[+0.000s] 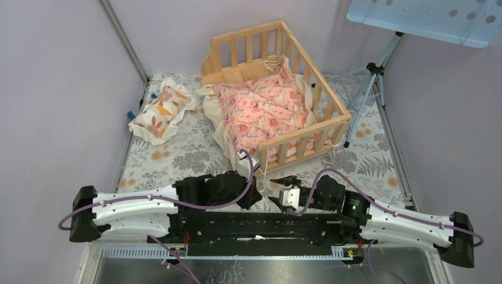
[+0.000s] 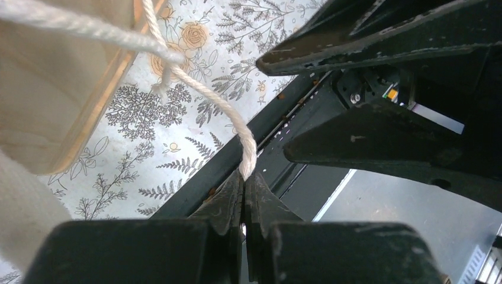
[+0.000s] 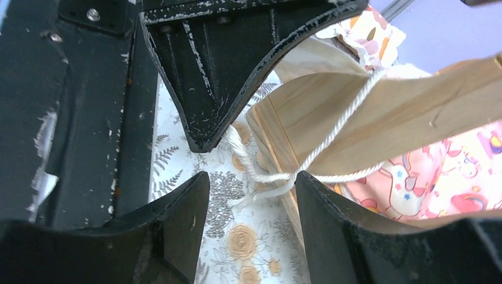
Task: Set up the pet bed
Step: Tie the ropes to the bed frame.
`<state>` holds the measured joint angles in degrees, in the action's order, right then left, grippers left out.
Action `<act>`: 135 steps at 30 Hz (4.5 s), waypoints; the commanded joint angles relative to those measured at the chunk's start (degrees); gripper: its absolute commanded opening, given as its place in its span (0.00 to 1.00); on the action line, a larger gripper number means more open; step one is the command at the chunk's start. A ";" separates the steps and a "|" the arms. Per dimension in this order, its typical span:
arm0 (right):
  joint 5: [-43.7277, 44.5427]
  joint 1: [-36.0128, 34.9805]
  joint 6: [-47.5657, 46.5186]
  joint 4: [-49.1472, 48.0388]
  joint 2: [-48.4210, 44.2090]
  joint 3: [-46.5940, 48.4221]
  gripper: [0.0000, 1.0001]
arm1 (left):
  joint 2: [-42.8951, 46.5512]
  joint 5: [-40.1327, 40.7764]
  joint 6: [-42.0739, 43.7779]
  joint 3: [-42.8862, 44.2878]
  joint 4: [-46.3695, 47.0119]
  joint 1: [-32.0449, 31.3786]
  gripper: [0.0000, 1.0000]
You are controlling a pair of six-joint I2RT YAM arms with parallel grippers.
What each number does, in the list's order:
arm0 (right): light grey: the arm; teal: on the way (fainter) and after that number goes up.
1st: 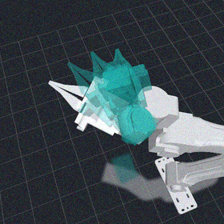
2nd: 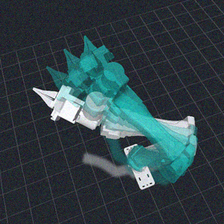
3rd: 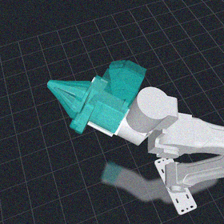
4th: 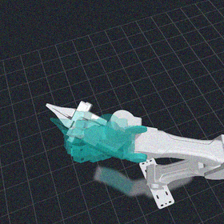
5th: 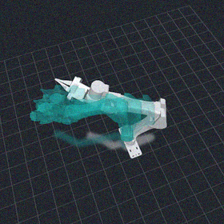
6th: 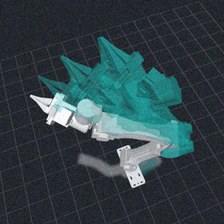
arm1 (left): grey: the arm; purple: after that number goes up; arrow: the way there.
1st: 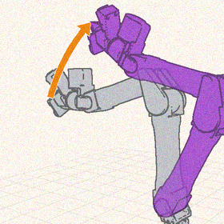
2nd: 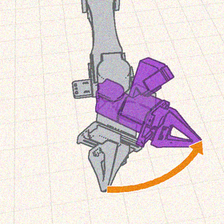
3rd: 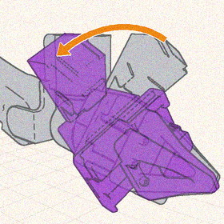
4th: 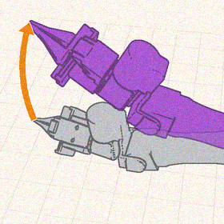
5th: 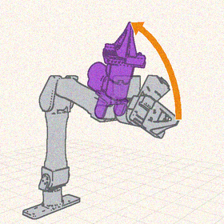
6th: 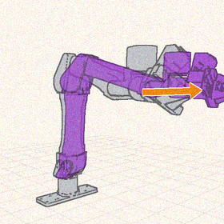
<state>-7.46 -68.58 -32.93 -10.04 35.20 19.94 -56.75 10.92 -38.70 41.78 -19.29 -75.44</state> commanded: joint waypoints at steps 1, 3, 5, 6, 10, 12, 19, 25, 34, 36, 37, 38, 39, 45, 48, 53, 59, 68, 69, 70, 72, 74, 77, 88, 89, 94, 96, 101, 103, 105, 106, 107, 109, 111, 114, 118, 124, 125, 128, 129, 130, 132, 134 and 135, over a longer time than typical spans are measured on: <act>-1.39 -0.24 -10.80 1.56 3.49 4.21 0.62 | -0.01 -2.63 4.08 4.01 -1.20 -0.15 0.00; -1.60 -0.24 -12.05 1.14 5.35 4.97 0.60 | -0.24 -3.42 4.91 4.78 -1.62 -0.19 0.00; -1.87 -0.24 -12.85 0.77 7.34 5.83 0.59 | -0.25 -3.70 5.13 5.12 -1.77 -0.15 0.00; -2.12 -0.24 -13.13 0.59 8.30 6.15 0.58 | -0.29 -3.71 5.19 5.15 -1.72 -0.16 0.00; -2.46 -0.24 -13.19 -2.34 10.48 6.21 0.53 | -0.29 -3.82 5.47 5.09 -1.65 -0.17 0.00; -2.58 -0.24 -13.02 -3.90 10.62 5.93 0.51 | -0.29 -3.80 5.52 4.90 -1.78 -0.15 0.00; -4.66 -0.25 -11.63 -5.04 11.53 6.30 0.41 | -0.55 -3.51 5.87 4.63 -1.74 -0.15 0.00; -6.21 -0.25 -10.24 -3.89 12.27 6.40 0.15 | -0.24 -1.99 5.39 4.46 -1.44 -0.17 0.00; -7.66 -0.27 -9.00 1.08 10.39 5.09 0.00 | 8.12 2.86 3.01 0.30 0.95 -0.15 0.40; -8.76 -0.24 -8.76 0.64 10.01 4.70 0.00 | 11.40 5.78 1.57 -0.94 1.02 -0.15 0.45; -9.35 -0.24 -8.62 -0.01 10.09 4.57 0.00 | 12.92 7.55 0.57 -1.46 0.96 -0.19 0.49; -10.13 -0.22 -8.50 -0.62 10.37 4.59 0.00 | 14.40 9.62 -0.43 -2.05 0.88 -0.17 0.53; -10.86 -0.24 -8.43 -1.01 10.74 4.75 0.00 | 15.62 12.39 -1.35 -2.47 0.77 -0.15 0.56; -12.10 -0.24 -8.14 -4.24 12.86 5.02 0.00 | 16.89 19.06 -3.67 -3.47 5.01 -0.17 0.65; -12.15 -0.25 -7.57 -5.86 13.26 4.86 0.00 | 12.70 23.17 -6.23 -1.30 4.38 -0.15 0.66; -12.10 -0.24 -6.90 -6.88 13.59 4.86 0.00 | 4.29 26.91 -9.84 4.87 0.32 -0.19 0.66; -12.14 -0.25 -6.00 -7.56 12.87 4.10 0.00 | 0.63 26.34 -14.11 5.60 3.53 -0.15 0.65; -12.20 -0.25 -4.69 -7.88 11.62 3.11 0.00 | 0.28 26.00 -17.17 4.86 8.57 -0.16 0.58; -12.21 -0.24 -4.61 -7.82 11.58 2.96 0.00 | 0.79 25.33 -16.75 4.36 9.80 -0.15 0.57; -12.22 -0.31 -4.55 -7.87 11.43 2.85 0.00 | 1.36 24.68 -16.39 3.79 11.08 -0.15 0.56; -11.99 -0.25 -4.32 -8.00 11.35 2.61 0.00 | 2.40 23.76 -15.38 2.84 13.13 -0.15 0.56; -11.87 -0.25 -4.17 -8.21 11.21 2.38 0.00 | 2.33 23.90 -14.89 2.67 13.21 -0.15 0.56; -11.78 -0.29 -4.01 -8.28 11.09 2.35 0.00 | 0.41 24.56 -15.49 4.17 10.25 -0.15 0.56; -11.14 -0.31 -3.27 -8.27 9.80 1.90 0.00 | -5.12 26.63 -20.00 5.91 6.96 -0.15 0.50; -11.09 -0.29 -3.09 -8.39 9.72 1.86 0.00 | -5.28 27.02 -20.09 5.86 7.09 -0.15 0.45; -10.45 -0.25 -1.12 -9.68 9.72 1.08 0.00 | -5.78 29.15 -20.49 5.75 7.06 -0.06 0.27; -9.90 -0.28 0.66 -11.22 9.64 0.45 0.00 | -5.74 29.81 -20.48 5.54 7.12 -0.06 0.18; -5.12 -0.25 10.28 -15.71 9.58 -0.15 0.00 | -6.33 30.48 -20.11 5.13 7.14 -0.07 0.00; -1.00 -0.25 16.01 -17.12 9.42 0.20 0.00 | -6.59 30.27 -20.10 4.86 6.72 -0.06 0.00; 3.32 -0.28 20.88 -18.51 9.29 0.49 0.00 | -6.50 29.80 -20.39 4.32 6.53 -0.07 0.00; 6.47 -0.20 23.12 -19.35 9.26 0.59 0.00 | -6.33 29.47 -20.52 3.72 6.56 -0.07 0.00; 8.90 -0.26 26.27 -20.12 9.26 0.65 0.00 | -6.09 29.17 -20.54 3.26 6.82 -0.06 0.00; 13.34 -0.24 29.84 -21.22 9.86 0.98 0.00 | -5.28 28.59 -20.45 2.45 7.38 -0.06 0.00; 17.11 -0.25 32.40 -21.70 10.82 1.47 0.00 | -4.60 28.31 -20.54 1.95 7.47 -0.06 0.00; 22.96 -0.25 36.40 -22.55 12.42 1.90 0.00 | -3.81 28.28 -20.50 1.43 7.38 -0.06 0.00; 27.89 -0.25 37.48 -21.70 14.70 3.21 0.00 | -3.37 28.20 -20.28 1.40 7.25 -0.08 0.00; 28.80 -0.24 36.59 -19.42 17.74 5.02 0.00 | -2.86 27.48 -19.79 1.20 7.78 -0.06 0.00; 28.97 -0.25 36.34 -19.22 18.24 5.28 0.00 | -2.80 27.29 -19.63 1.20 8.04 -0.08 0.00; 29.25 -0.21 35.29 -17.39 19.57 6.51 0.00 | -2.39 26.48 -19.40 1.01 8.50 -0.06 0.00; 29.18 -0.22 34.66 -16.47 20.18 7.04 0.00 | -2.13 26.10 -19.28 0.97 8.70 -0.06 0.00; 29.19 -0.24 34.42 -15.55 20.57 7.50 0.00 | -1.95 25.73 -19.23 0.86 8.87 -0.10 0.00; 29.11 -0.21 33.55 -14.01 21.10 8.10 0.00 | -1.50 24.92 -19.09 0.68 9.32 -0.06 0.00; 29.05 -0.25 33.22 -13.09 21.22 8.31 0.00 | -1.16 24.09 -18.89 0.59 9.82 -0.06 0.00; 28.78 -0.20 33.20 -12.60 21.22 8.43 0.00 | -1.09 23.59 -18.73 0.58 10.00 -0.06 0.00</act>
<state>19.97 -68.60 1.74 -24.80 56.27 25.54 -59.61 36.51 -58.43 42.59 -12.82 -75.44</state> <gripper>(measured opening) 0.026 0.022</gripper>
